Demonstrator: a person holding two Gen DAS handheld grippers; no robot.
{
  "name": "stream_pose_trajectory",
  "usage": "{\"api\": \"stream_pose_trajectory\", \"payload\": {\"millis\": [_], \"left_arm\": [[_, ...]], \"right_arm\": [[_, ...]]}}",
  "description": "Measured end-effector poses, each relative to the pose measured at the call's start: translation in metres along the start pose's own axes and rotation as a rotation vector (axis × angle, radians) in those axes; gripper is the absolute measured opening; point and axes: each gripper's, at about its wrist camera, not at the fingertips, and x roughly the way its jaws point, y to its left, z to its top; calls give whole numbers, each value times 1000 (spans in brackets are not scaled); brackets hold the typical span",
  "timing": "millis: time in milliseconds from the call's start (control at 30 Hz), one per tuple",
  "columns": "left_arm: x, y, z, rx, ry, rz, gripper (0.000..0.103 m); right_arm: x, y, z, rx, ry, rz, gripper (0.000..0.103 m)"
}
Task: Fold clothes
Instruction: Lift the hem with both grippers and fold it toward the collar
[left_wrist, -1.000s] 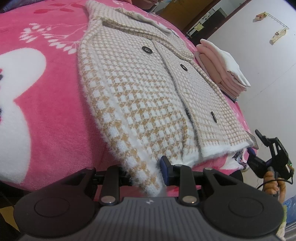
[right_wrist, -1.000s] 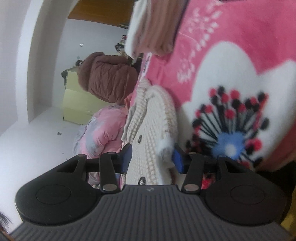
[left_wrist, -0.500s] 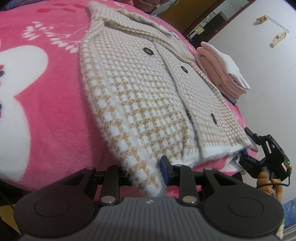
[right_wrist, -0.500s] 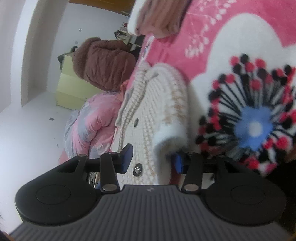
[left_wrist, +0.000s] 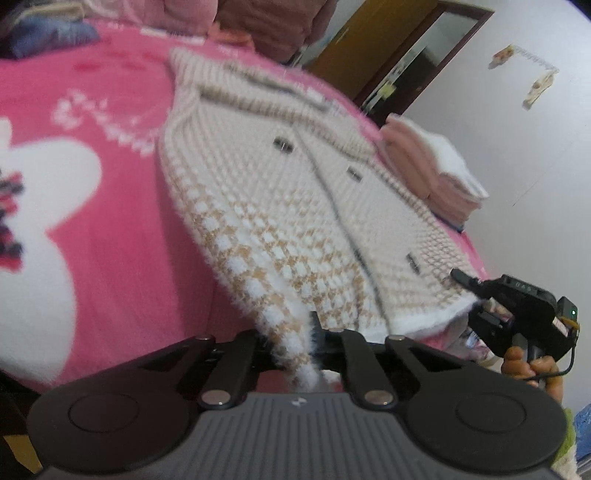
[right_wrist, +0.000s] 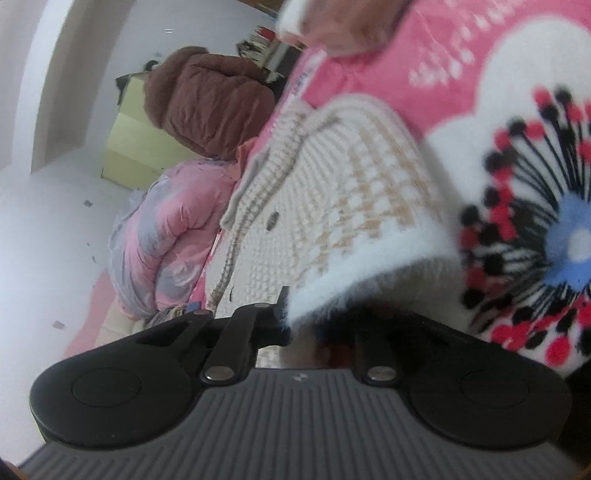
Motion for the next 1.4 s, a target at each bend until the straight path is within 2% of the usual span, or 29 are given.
{"api": "stream_pose_trajectory", "payload": {"millis": [100,267,433,700,800,900,1033,1233,1400], "left_arm": [[-23,-2,8,6,-62,-22,7],[-61,-7,20,72,-156,-13,7],[-89,0,19,61,-156,-39,7],[-161,11,-17,64,-162,-65,7],[-175,13,-27,43,-169,-72,7],[-171,17,-27,15,-171,-93,7],[-160,14,-9,21,-197,-124,7],[-143,9,49,41,-285,-157,7],[-115,8,101,59,-322,-158,7]], "right_arm": [[-16,18,-5,-36,-52,7,8],[-33,42,-13,-86,-98,53,8],[-54,61,-31,-139,-107,88,8],[-116,78,-91,-175,-66,76,8],[-140,84,-111,-183,-50,72,8],[-147,90,-120,-214,-53,55,8],[-136,98,-111,-251,-69,62,8],[-114,138,-82,-403,-144,98,8],[-80,162,-46,-456,-185,123,8]]}}
